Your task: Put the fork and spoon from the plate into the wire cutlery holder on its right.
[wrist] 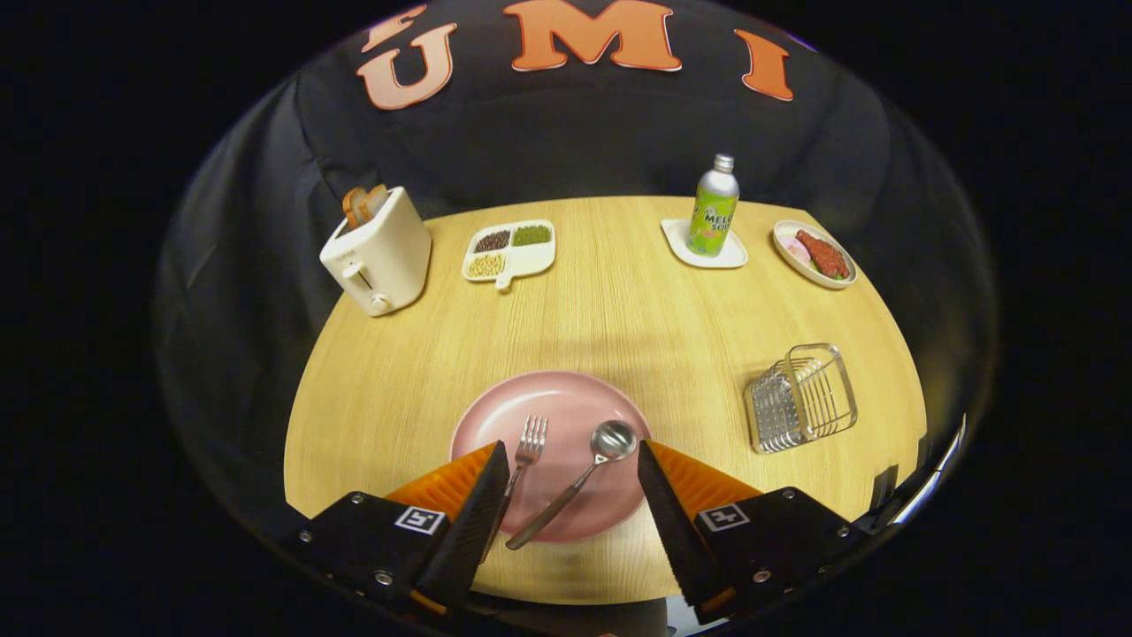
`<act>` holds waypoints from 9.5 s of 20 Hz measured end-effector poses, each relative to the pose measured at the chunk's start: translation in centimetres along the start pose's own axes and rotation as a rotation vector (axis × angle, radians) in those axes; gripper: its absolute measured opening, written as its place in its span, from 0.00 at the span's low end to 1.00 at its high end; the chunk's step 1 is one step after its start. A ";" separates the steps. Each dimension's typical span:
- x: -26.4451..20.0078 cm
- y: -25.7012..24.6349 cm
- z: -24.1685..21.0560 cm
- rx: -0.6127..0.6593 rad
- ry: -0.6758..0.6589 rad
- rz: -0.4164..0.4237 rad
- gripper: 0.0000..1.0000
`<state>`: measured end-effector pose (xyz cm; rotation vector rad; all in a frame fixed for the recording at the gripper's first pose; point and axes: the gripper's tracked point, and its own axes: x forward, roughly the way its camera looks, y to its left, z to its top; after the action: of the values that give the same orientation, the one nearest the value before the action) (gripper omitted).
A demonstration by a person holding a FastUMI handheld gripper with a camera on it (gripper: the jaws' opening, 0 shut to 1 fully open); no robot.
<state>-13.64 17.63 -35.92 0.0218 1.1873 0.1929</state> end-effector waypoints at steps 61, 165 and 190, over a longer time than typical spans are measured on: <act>-5.2 -21.2 5.8 0.073 -0.034 -0.094 0.01; -4.3 -21.6 2.5 0.044 0.077 -0.132 0.05; -5.9 -21.4 13.9 0.032 -0.300 -0.026 0.35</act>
<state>0.01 -3.19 -27.84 0.0618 0.8906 0.1417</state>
